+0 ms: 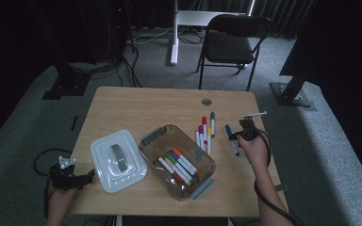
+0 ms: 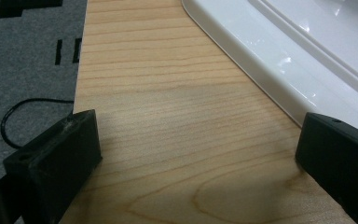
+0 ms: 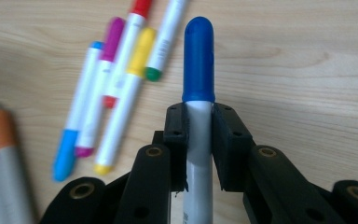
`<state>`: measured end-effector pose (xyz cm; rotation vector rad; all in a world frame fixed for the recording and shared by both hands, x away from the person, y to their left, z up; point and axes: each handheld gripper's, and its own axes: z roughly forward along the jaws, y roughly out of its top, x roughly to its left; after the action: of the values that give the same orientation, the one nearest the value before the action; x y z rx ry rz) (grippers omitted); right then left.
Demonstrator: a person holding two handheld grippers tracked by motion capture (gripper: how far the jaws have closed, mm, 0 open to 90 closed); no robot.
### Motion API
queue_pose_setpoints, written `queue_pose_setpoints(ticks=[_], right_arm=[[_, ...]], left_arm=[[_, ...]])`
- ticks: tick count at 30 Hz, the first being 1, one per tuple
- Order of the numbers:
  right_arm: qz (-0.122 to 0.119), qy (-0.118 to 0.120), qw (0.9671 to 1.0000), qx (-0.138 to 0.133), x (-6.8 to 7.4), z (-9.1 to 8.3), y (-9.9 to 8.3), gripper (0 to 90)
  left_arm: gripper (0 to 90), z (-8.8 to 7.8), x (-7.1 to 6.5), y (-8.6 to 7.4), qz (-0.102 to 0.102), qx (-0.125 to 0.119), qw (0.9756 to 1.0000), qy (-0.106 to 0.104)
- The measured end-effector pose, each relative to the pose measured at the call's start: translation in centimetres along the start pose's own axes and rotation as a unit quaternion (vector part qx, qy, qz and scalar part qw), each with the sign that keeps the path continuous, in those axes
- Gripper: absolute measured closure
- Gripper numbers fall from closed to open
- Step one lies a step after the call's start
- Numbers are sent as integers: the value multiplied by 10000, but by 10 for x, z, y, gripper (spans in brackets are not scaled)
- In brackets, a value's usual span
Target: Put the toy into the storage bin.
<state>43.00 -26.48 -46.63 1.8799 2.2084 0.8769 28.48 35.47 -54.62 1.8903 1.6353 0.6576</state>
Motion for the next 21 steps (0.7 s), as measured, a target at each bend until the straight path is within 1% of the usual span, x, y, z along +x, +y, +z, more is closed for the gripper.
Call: queue_pose_setpoints(ticks=[1,2,3,4,5,6,7,8,9,10,11,13,15,16,18,19,21], right_arm=[[-32,54,10000,-17,2,-5,0,765],[-32,54,10000,-17,2,-5,0,765],[-99,148,9998,-104,7,-14,-1,766],[-99,148,9998,-104,7,-14,-1,766],[-193,255,9993,-212,14,-27,0,765],[-193,255,9993,-212,14,-27,0,765],[-282,328,9985,-328,21,-38,1,766],[-282,328,9985,-328,21,-38,1,766],[-409,377,9976,-401,29,-48,2,765],[-439,427,9971,-441,32,-51,3,765],[-439,427,9971,-441,32,-51,3,765],[-580,545,9957,-480,43,-59,4,765],[-669,674,9942,-513,52,-65,4,765],[-797,756,9924,-555,61,-70,5,765],[-903,844,9906,-586,69,-74,5,765],[-903,844,9906,-586,69,-74,5,765],[-1040,952,9880,-623,80,-80,6,766]], left_arm=[[5,0,0,0,0,0,10000,0],[5,0,0,0,0,-1,10000,0],[5,0,0,0,0,0,10000,0],[5,0,0,0,0,0,10000,0],[4,0,0,0,0,1,10000,0],[5,0,0,0,0,1,10000,0],[4,0,0,0,1,0,10000,0],[4,0,0,0,1,0,10000,0],[5,0,0,0,0,0,10000,1],[5,0,0,0,0,0,10000,1],[5,0,0,0,1,1,10000,0],[5,0,0,0,0,1,10000,0],[5,0,0,0,1,1,10000,0],[5,0,0,0,1,1,10000,0],[5,0,0,0,5,3,10000,1],[5,0,0,0,5,3,10000,1],[5,0,0,0,5,1,10000,-1]])
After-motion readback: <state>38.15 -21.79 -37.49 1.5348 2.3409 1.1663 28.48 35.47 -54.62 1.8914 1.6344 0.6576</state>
